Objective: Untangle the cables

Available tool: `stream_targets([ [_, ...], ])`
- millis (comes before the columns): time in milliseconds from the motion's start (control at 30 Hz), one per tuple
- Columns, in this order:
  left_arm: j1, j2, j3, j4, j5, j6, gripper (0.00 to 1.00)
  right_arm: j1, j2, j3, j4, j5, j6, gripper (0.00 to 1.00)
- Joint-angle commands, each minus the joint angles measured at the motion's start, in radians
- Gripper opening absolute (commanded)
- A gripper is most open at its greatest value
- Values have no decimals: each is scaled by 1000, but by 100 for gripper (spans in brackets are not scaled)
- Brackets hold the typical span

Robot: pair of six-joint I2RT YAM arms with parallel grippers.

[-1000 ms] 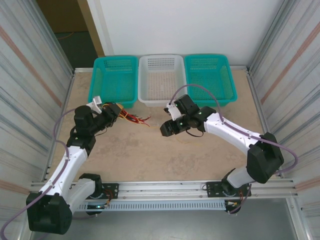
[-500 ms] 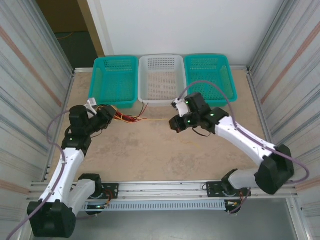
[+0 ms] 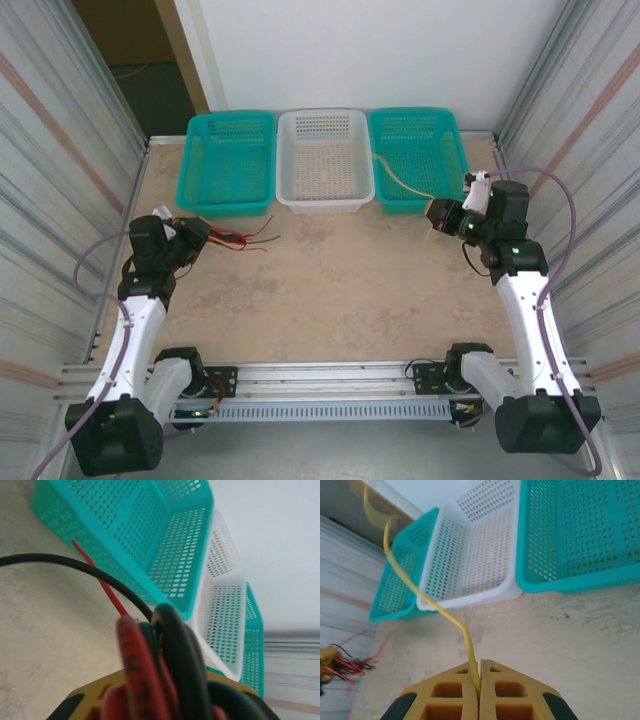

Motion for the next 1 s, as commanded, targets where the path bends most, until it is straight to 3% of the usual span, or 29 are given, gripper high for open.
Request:
stream_targets([
  [0, -16, 0, -53, 23, -3, 15, 0, 20, 26, 66, -1, -50, 50, 0],
  [133, -155, 24, -107, 112, -26, -24, 0, 107, 70, 132, -57, 59, -4, 0],
  [300, -450, 148, -137, 257, -155, -80, 0, 267, 160, 231, -156, 322, -58, 0],
  [467, -585, 314, -95, 361, -196, -107, 0, 296, 308, 377, -235, 488, -80, 0],
  [533, -612, 373, -61, 388, -187, -114, 16, 288, 383, 453, -272, 541, -102, 0],
  [600, -643, 421, -21, 396, -182, -111, 41, 263, 453, 519, -299, 574, -125, 0],
  [667, -670, 453, 22, 373, -189, -96, 59, 219, 527, 577, -311, 571, -137, 0],
  [767, -685, 457, 50, 342, -216, -77, 71, 158, 619, 646, -296, 574, -159, 0],
  [967, -683, 387, 56, 236, -265, -40, 81, 145, 738, 673, -115, 672, -337, 0],
])
